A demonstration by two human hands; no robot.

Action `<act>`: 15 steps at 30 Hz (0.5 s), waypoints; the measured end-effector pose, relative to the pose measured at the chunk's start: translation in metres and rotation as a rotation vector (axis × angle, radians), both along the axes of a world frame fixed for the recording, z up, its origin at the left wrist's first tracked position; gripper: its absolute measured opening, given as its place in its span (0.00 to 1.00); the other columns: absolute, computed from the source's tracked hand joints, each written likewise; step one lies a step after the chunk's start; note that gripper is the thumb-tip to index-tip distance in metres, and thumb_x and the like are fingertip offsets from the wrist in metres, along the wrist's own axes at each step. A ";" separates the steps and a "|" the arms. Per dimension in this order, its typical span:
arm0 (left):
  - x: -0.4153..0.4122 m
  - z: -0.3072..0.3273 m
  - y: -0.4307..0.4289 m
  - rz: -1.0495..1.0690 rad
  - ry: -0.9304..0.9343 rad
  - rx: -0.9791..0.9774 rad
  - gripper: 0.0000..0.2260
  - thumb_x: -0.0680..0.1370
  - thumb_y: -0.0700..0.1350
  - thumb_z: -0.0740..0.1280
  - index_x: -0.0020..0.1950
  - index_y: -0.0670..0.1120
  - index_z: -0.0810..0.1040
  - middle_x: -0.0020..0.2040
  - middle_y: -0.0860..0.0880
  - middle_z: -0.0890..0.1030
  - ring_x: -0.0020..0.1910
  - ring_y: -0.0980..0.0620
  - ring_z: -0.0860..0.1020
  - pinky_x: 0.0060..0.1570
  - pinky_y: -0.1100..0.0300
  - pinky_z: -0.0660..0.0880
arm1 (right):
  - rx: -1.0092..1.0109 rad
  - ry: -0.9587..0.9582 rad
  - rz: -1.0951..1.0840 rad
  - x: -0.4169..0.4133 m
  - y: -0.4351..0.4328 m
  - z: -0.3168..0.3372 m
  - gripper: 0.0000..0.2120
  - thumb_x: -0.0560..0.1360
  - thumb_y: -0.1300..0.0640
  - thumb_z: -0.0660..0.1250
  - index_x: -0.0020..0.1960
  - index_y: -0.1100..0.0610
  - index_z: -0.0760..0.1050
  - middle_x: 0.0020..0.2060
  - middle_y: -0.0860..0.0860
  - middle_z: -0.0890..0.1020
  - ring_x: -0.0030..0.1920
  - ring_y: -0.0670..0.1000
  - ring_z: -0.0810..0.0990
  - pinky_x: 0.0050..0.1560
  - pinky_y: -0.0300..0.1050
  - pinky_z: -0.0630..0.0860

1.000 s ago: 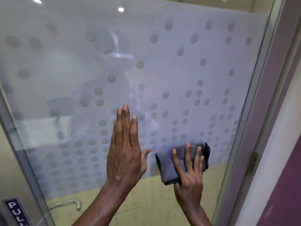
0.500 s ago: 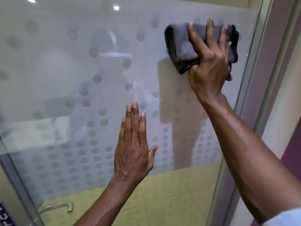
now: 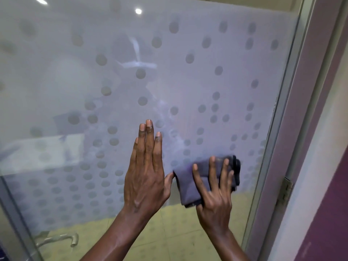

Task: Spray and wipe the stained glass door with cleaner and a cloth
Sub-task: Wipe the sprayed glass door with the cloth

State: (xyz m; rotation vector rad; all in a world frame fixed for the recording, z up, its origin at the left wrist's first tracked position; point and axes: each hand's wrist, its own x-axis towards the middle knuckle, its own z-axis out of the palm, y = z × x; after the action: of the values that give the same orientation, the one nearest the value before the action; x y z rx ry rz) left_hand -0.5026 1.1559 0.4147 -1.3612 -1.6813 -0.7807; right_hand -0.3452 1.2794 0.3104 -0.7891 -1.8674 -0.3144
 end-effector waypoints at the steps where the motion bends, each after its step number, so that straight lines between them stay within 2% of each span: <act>1: 0.000 0.000 0.000 0.005 0.002 -0.006 0.56 0.72 0.56 0.82 0.88 0.35 0.54 0.90 0.33 0.51 0.90 0.33 0.51 0.82 0.38 0.66 | -0.011 -0.005 0.010 0.002 0.000 -0.009 0.39 0.78 0.71 0.62 0.85 0.46 0.64 0.87 0.61 0.57 0.86 0.74 0.50 0.78 0.81 0.60; 4: -0.001 -0.001 0.001 0.004 -0.002 -0.003 0.55 0.74 0.59 0.80 0.88 0.35 0.54 0.90 0.33 0.51 0.90 0.33 0.51 0.82 0.37 0.68 | 0.010 0.017 0.035 0.007 0.010 0.008 0.33 0.83 0.66 0.59 0.85 0.46 0.65 0.87 0.61 0.59 0.86 0.73 0.51 0.80 0.80 0.59; 5: -0.001 -0.002 0.002 -0.003 -0.005 0.001 0.55 0.74 0.59 0.80 0.88 0.35 0.54 0.90 0.34 0.51 0.90 0.33 0.51 0.83 0.38 0.66 | 0.022 0.046 0.036 0.009 0.015 0.027 0.34 0.82 0.67 0.56 0.85 0.47 0.65 0.86 0.62 0.60 0.86 0.73 0.51 0.80 0.79 0.58; 8: -0.001 -0.005 0.003 -0.005 -0.009 0.009 0.54 0.75 0.59 0.80 0.88 0.35 0.54 0.90 0.34 0.50 0.90 0.34 0.51 0.85 0.40 0.62 | 0.074 0.143 -0.012 0.018 0.029 0.104 0.39 0.73 0.63 0.58 0.83 0.48 0.68 0.85 0.64 0.63 0.85 0.75 0.54 0.81 0.77 0.60; 10: 0.000 -0.006 0.004 0.003 -0.013 0.009 0.54 0.76 0.58 0.81 0.88 0.35 0.54 0.90 0.34 0.51 0.90 0.33 0.51 0.86 0.41 0.62 | 0.088 0.194 -0.035 0.027 0.043 0.165 0.39 0.72 0.65 0.60 0.83 0.49 0.69 0.84 0.64 0.63 0.84 0.75 0.56 0.81 0.76 0.59; 12: 0.002 -0.006 0.004 0.008 -0.017 0.007 0.53 0.76 0.56 0.81 0.88 0.35 0.54 0.90 0.33 0.51 0.90 0.33 0.51 0.85 0.40 0.64 | 0.060 0.255 -0.023 0.035 0.060 0.226 0.36 0.76 0.66 0.61 0.83 0.47 0.69 0.85 0.62 0.62 0.85 0.74 0.55 0.83 0.75 0.56; 15: 0.011 -0.006 0.005 -0.003 -0.036 0.018 0.54 0.75 0.52 0.82 0.88 0.35 0.52 0.90 0.33 0.49 0.90 0.33 0.50 0.84 0.40 0.66 | 0.074 0.275 -0.020 0.047 0.080 0.292 0.29 0.84 0.59 0.60 0.84 0.43 0.66 0.87 0.57 0.61 0.86 0.71 0.54 0.85 0.73 0.54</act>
State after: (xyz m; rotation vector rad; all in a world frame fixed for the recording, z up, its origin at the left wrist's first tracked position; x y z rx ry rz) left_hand -0.4915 1.1609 0.4091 -1.3446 -1.6963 -0.8252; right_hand -0.2982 1.3592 0.6025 -0.7606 -1.5827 -0.2714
